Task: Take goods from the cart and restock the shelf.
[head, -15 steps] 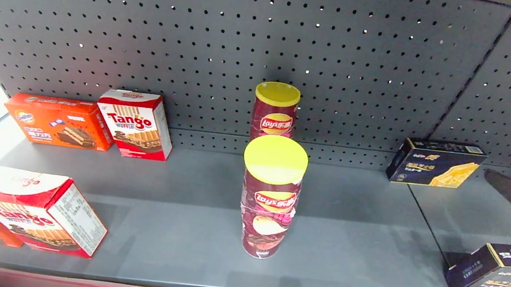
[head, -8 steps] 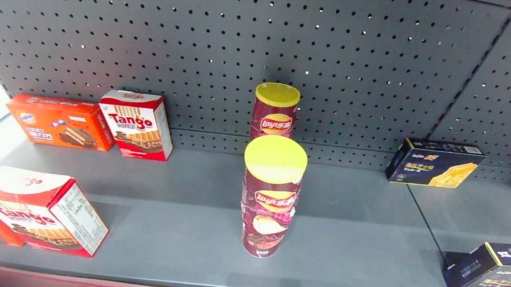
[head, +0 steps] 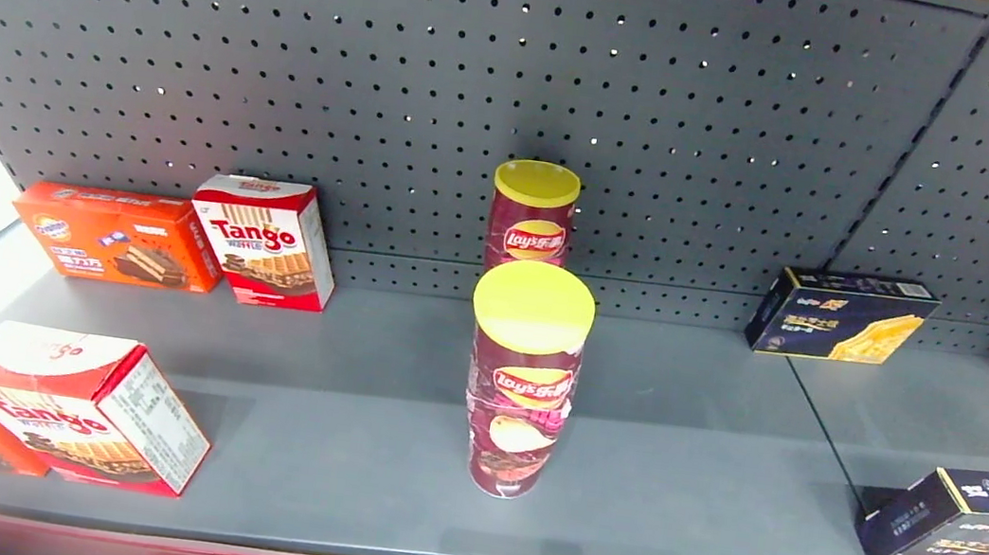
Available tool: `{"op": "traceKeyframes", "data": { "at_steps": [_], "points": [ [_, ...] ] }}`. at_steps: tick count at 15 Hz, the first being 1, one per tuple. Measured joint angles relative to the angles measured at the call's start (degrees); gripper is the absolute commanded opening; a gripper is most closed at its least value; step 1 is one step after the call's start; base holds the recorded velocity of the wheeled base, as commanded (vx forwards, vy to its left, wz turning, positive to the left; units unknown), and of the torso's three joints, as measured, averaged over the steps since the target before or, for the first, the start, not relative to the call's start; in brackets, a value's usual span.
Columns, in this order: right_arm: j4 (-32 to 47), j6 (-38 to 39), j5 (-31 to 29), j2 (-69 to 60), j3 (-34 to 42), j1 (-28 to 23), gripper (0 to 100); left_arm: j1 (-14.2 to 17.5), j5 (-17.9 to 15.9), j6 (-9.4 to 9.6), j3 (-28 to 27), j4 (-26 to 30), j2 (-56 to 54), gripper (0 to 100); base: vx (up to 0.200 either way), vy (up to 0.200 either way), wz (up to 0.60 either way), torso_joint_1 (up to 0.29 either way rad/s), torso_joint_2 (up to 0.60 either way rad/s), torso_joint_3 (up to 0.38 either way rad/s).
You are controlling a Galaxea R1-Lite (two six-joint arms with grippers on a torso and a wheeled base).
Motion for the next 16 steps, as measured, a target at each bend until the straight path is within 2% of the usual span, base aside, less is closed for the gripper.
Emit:
{"op": "traceKeyframes", "data": {
  "at_steps": [3, 4, 5, 7, 10, 11, 14, 15, 16],
  "points": [
    [4.11, 3.22, -1.01, -2.28, 5.02, -0.20, 100, 0.00, -0.06, -0.11, 2.86, 5.89, -0.33, 100, 0.000, 0.000, 0.00, 0.000, 0.00, 0.000],
    [5.10, 3.19, 0.51, -2.62, 5.45, -0.22, 100, -0.02, -0.09, -0.16, 3.01, 7.12, -0.39, 100, 0.000, 0.000, 0.00, 0.000, 0.00, 0.000],
    [6.30, 3.22, 4.02, -2.82, 5.60, -0.22, 100, -0.02, -0.11, -0.93, 3.21, 8.30, -0.41, 100, 0.000, 0.000, 0.00, 0.000, 0.00, 0.000],
    [10.29, 3.66, 5.52, -3.04, 5.68, -0.39, 100, -0.04, 0.71, -4.57, 3.21, 8.33, -0.41, 100, 0.000, 0.000, 0.00, 0.000, 0.00, 0.000],
    [10.31, 3.47, 5.63, -3.01, 5.68, -1.60, 100, 0.68, 3.78, -5.36, 3.23, 9.61, -0.02, 100, 0.000, 0.000, 0.00, 0.000, 0.00, 0.000],
    [10.31, 3.47, 5.69, -2.89, 5.68, -2.24, 100, 1.87, 4.29, -5.34, 3.17, 9.94, 0.41, 100, 0.000, 0.000, 0.00, 0.000, 0.00, 0.000],
    [10.29, 3.45, 5.69, -2.18, 5.68, -2.78, 100, 8.22, 4.95, -5.36, 2.90, 10.29, 1.60, 100, 0.000, 0.000, 0.00, 0.000, 0.00, 0.000],
    [10.29, 3.45, 5.69, -1.88, 5.68, -2.67, 100, 9.68, 4.33, -5.47, 2.86, 10.31, 1.13, 100, 0.000, 0.000, 0.00, 0.000, 0.00, 0.000],
    [10.28, 3.45, 5.69, -1.79, 5.68, -2.49, 100, 10.31, 1.80, -6.02, 2.86, 10.35, -0.15, 100, 0.000, 0.000, 0.00, 0.000, 0.00, 0.000]
  ]
}}
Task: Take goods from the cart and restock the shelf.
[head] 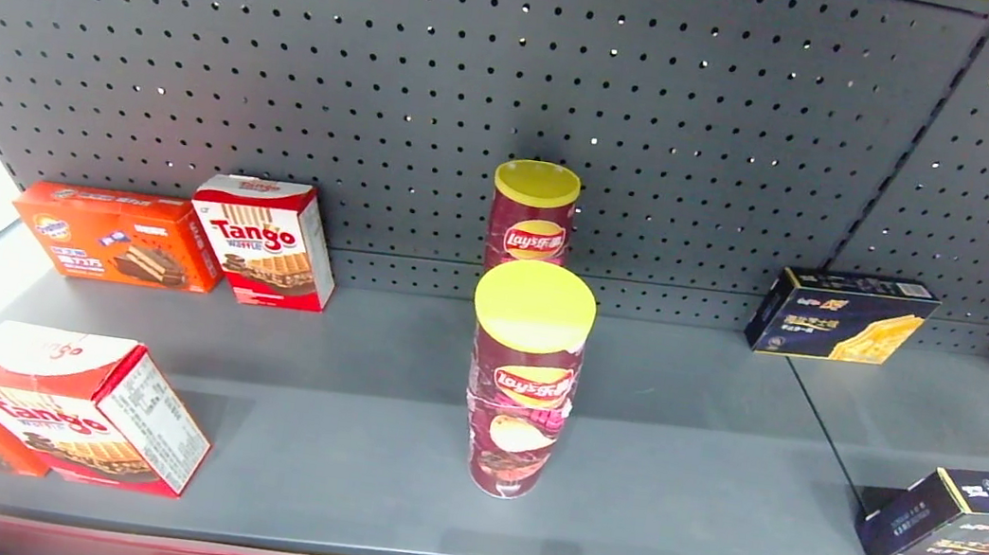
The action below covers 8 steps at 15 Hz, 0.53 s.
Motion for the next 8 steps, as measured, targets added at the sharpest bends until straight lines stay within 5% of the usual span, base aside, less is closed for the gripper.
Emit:
{"op": "traceKeyframes", "data": {
  "at_steps": [1, 3, 8],
  "points": [
    [0.01, -0.01, 0.00, 0.00, 0.00, 0.04, 100, 0.35, -4.10, -1.43, -0.05, 0.22, -1.43, 100, 0.000, 0.000, 0.00, 0.000, 0.00, 0.000],
    [0.01, -0.06, 0.07, -0.46, 0.00, 0.20, 100, 0.77, -6.45, -6.38, -0.27, 1.04, -3.63, 100, 0.000, 0.000, 0.00, 0.000, 0.00, 0.000],
    [-0.02, -0.09, 0.20, -1.29, 0.07, 0.20, 100, 1.22, -2.05, -6.27, 0.20, 2.02, -5.05, 100, 0.000, 0.000, 0.00, 0.000, 0.00, 0.000]
  ]
}}
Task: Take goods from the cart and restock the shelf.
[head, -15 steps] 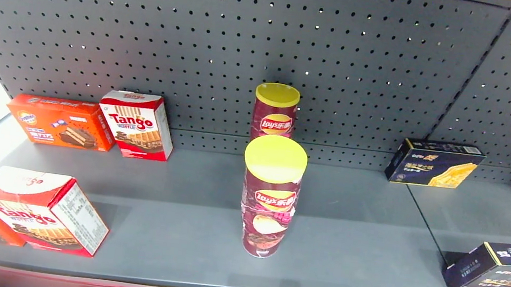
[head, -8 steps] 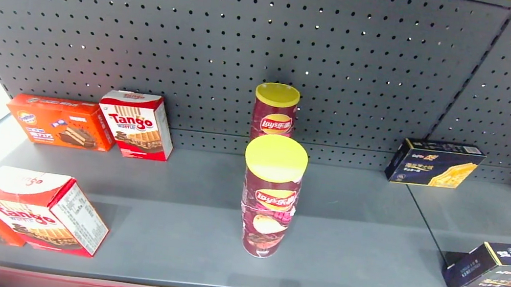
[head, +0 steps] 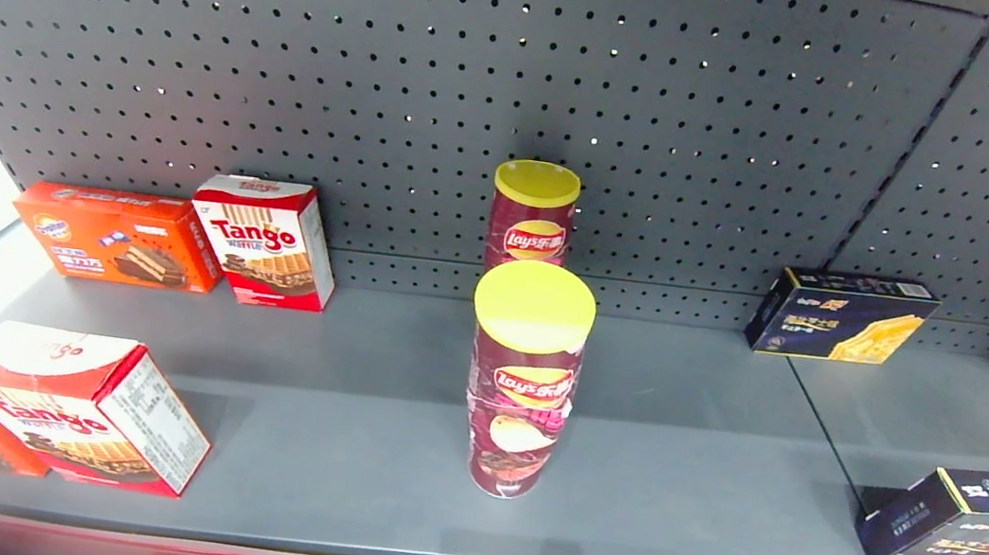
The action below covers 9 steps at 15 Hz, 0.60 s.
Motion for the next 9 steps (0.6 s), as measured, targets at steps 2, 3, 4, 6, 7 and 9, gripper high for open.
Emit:
{"op": "traceKeyframes", "data": {
  "at_steps": [2, 3, 4, 6, 7, 9],
  "points": [
    [0.02, -0.11, 0.33, -0.09, 0.01, 0.00, 100, -0.05, -0.35, 0.09, 0.15, 0.10, -0.10, 100, 0.000, 0.000, 0.00, 0.000, 0.00, 0.000],
    [0.02, -0.24, 0.43, -0.11, 0.01, 0.02, 100, -0.05, -0.35, -0.57, 0.20, 0.18, -0.10, 100, 0.000, 0.000, 0.00, 0.000, 0.00, 0.000],
    [0.02, -0.28, 0.43, -0.11, 0.01, -0.06, 100, -0.07, -0.50, -1.07, 0.22, 0.18, -0.11, 100, 0.000, 0.000, 0.00, 0.000, 0.00, 0.000],
    [0.02, -0.35, 0.43, 0.00, 0.00, -2.06, 100, -0.07, -1.04, -1.23, 0.22, 0.21, -0.13, 100, 0.000, 0.000, 0.00, 0.000, 0.00, 0.000],
    [0.02, -0.35, 0.43, 0.05, 0.00, -4.38, 100, -0.07, -1.43, -1.23, 0.22, 0.18, -0.13, 100, 0.000, 0.000, 0.00, 0.000, 0.00, 0.000],
    [-0.05, -0.13, 0.43, -0.63, 0.00, -6.50, 100, -0.07, -2.06, -1.18, 0.22, 0.10, -0.16, 100, 0.000, 0.000, 0.00, 0.000, 0.00, 0.000]
  ]
}}
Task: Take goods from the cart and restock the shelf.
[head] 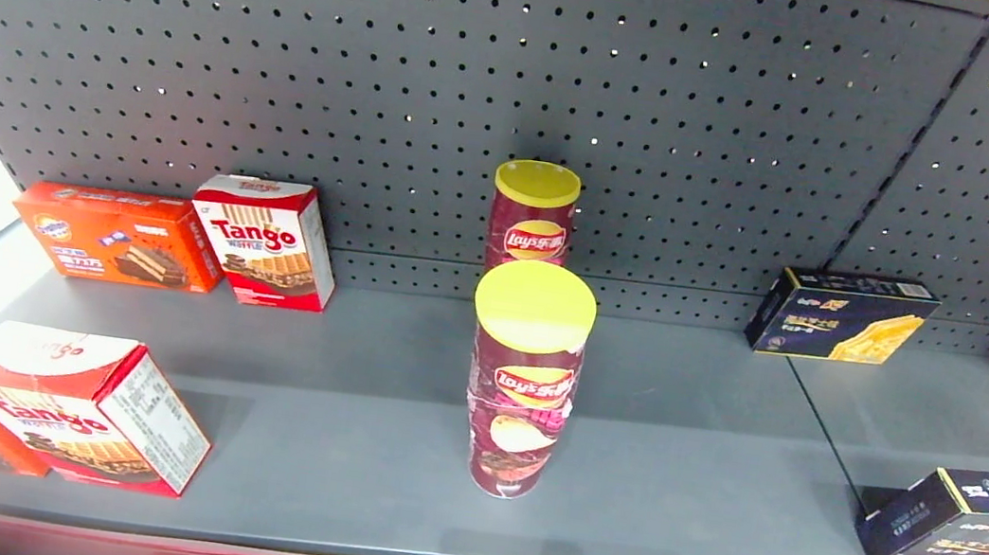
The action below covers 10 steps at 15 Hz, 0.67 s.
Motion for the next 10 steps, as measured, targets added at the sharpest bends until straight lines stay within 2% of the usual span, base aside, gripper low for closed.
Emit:
{"op": "traceKeyframes", "data": {
  "at_steps": [5, 10],
  "points": [
    [-0.06, 0.35, 2.52, -3.86, 0.01, 1.22, 100, 0.00, -0.18, 0.45, 0.00, -0.05, -0.02, 100, 0.000, 0.000, 0.00, 0.000, 0.00, 0.000],
    [-0.30, 0.05, 2.19, -4.94, 0.06, 1.38, 100, 0.00, 0.35, -0.43, 0.00, -0.05, -0.02, 100, 0.000, 0.000, 0.00, 0.000, 0.00, 0.000]
  ]
}}
